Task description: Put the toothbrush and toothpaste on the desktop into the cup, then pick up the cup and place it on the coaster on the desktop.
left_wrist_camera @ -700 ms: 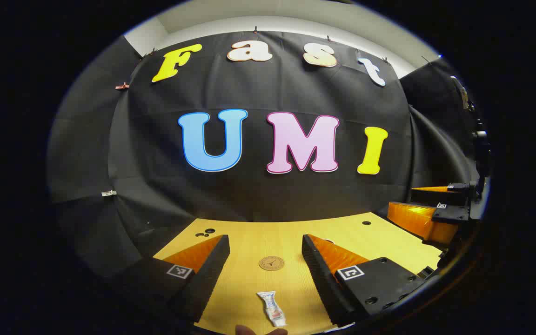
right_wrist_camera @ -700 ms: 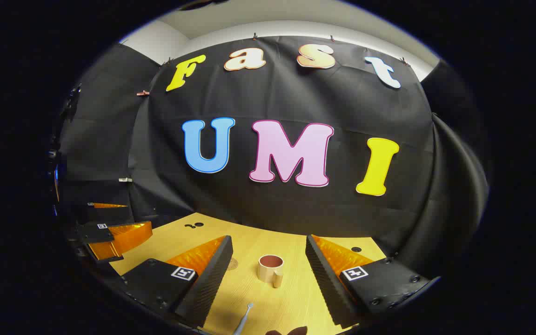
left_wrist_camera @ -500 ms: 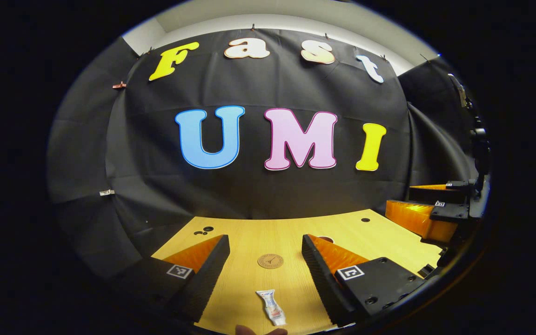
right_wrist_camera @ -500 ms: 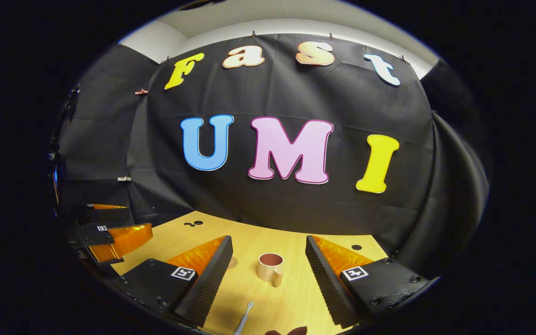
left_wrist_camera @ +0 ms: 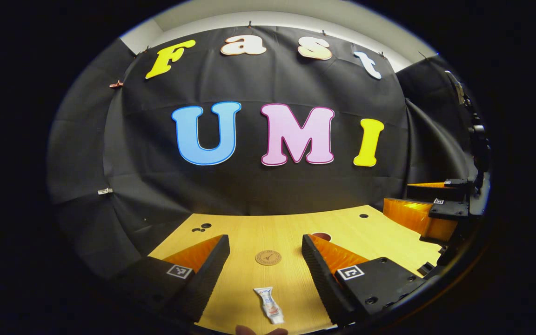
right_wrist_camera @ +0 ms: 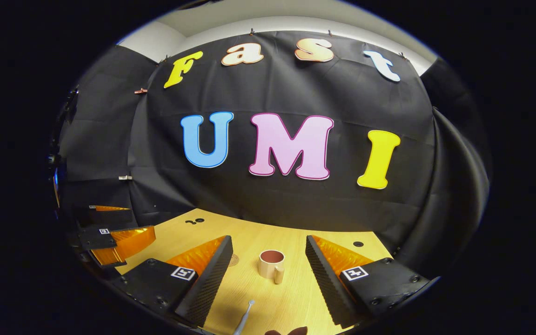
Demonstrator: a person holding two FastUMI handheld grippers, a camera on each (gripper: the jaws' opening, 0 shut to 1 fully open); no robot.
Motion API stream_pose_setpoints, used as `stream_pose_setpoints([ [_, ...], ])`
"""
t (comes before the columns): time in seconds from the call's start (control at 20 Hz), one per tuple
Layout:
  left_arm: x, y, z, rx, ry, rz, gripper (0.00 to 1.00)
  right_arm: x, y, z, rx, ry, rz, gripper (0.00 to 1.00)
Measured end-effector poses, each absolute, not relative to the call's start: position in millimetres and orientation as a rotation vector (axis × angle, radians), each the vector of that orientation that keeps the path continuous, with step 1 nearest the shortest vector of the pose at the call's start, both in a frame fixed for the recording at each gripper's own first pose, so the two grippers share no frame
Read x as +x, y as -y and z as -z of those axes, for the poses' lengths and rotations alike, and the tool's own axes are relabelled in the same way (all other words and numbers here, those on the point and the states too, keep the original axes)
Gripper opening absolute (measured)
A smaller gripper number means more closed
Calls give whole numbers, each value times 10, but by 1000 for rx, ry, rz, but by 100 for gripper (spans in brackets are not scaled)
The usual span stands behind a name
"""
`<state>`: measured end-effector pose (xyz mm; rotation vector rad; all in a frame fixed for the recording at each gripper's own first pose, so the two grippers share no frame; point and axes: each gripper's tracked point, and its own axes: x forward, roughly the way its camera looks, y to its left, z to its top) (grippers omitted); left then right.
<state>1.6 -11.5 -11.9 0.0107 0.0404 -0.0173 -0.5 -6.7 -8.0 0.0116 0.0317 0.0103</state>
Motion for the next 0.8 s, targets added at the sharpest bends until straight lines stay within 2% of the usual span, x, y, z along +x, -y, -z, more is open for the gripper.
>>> stream_pose_setpoints([
  [0.25,30,165,271,14,-85,15,97,-34,121,147,21,-52,-7,97],
  [0.8,463,277,1435,-63,-409,25,97,-127,332,485,31,-138,1,97],
])
